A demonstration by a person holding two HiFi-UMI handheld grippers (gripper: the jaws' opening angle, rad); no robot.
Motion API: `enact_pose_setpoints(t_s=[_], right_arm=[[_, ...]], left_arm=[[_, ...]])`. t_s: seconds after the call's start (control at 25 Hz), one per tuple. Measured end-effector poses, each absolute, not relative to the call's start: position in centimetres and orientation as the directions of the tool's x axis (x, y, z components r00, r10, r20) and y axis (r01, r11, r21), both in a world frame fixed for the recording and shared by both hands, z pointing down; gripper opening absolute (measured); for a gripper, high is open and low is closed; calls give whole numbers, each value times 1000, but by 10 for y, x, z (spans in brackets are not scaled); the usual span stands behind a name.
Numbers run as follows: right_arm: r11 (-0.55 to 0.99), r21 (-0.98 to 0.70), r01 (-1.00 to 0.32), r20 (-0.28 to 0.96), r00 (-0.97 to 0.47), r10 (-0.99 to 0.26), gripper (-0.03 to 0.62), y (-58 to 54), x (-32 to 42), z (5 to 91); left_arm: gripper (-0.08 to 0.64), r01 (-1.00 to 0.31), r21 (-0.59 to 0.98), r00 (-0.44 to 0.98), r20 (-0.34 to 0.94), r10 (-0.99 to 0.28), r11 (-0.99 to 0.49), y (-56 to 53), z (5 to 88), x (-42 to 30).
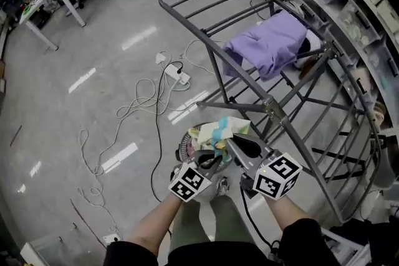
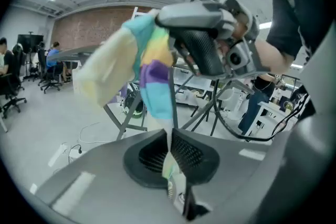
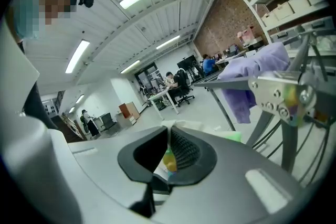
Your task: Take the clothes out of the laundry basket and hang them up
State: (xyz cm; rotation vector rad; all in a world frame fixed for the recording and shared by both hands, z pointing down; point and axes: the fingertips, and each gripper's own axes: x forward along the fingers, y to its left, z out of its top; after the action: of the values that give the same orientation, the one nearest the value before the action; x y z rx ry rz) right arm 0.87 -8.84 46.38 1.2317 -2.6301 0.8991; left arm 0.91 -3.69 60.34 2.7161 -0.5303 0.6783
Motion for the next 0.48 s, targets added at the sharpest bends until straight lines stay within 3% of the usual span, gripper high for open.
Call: enact_pose_setpoints(t_s=[0.24,0.48], right_arm=[[479,-451,-753,380,-648,-660,26,-94,15,467],[430,-486,-761,417,-634,-651,123,-83,32,478]], left_arm=[[9,-430,184,845,427,-323,-884,-33,527,-15],[9,-465,197,864,315,-393,-863,-41,445,-41]])
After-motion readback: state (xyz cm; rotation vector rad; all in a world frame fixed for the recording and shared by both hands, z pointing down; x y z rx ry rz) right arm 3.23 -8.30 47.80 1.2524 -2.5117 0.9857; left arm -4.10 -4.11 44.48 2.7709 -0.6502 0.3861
